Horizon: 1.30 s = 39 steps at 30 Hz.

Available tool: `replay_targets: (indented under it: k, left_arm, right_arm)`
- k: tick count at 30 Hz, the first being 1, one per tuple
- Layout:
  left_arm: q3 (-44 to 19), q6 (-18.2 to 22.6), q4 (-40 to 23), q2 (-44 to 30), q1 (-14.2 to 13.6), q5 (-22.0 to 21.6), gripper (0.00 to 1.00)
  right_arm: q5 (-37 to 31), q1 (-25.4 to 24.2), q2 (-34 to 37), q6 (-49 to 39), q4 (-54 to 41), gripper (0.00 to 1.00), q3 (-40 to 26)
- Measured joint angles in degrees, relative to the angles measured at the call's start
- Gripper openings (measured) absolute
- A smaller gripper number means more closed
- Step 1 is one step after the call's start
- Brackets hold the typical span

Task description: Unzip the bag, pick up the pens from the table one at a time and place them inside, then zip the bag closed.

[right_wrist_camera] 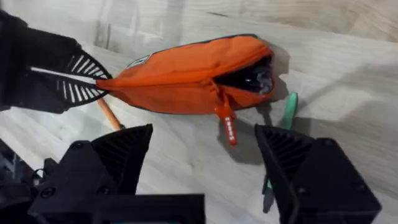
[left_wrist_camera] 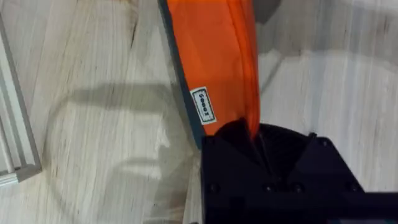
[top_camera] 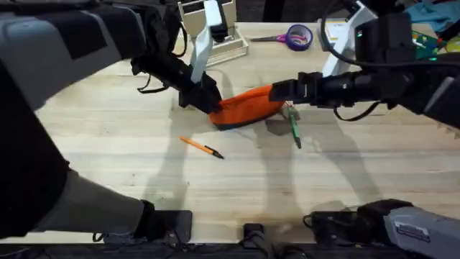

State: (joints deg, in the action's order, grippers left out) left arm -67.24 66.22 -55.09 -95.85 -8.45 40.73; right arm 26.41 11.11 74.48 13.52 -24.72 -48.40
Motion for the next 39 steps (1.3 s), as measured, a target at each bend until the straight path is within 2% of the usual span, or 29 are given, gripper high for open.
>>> replay_targets:
  k: [7,10,14,18,31,39]
  left_arm:
    - [0.0,0.0,0.0,0.0,0.0,0.0,0.042]
    - [0.0,0.0,0.0,0.0,0.0,0.0,0.042]
    - [0.0,0.0,0.0,0.0,0.0,0.0,0.042]
    - [0.0,0.0,0.0,0.0,0.0,0.0,0.042]
    - [0.0,0.0,0.0,0.0,0.0,0.0,0.042]
    - [0.0,0.0,0.0,0.0,0.0,0.0,0.042]
  right_arm:
    - [0.0,0.1,3.0,0.2,3.2,0.996,0.0]
    - [0.0,0.1,3.3,0.2,3.3,0.958,0.0]
    - [0.0,0.1,3.3,0.3,3.7,0.856,0.0]
    - [0.0,0.1,3.3,0.4,5.1,0.712,0.0]
    - [0.0,0.1,5.5,1.5,5.6,0.556,0.0]
    - [0.0,0.1,5.5,1.7,6.4,0.320,0.0]
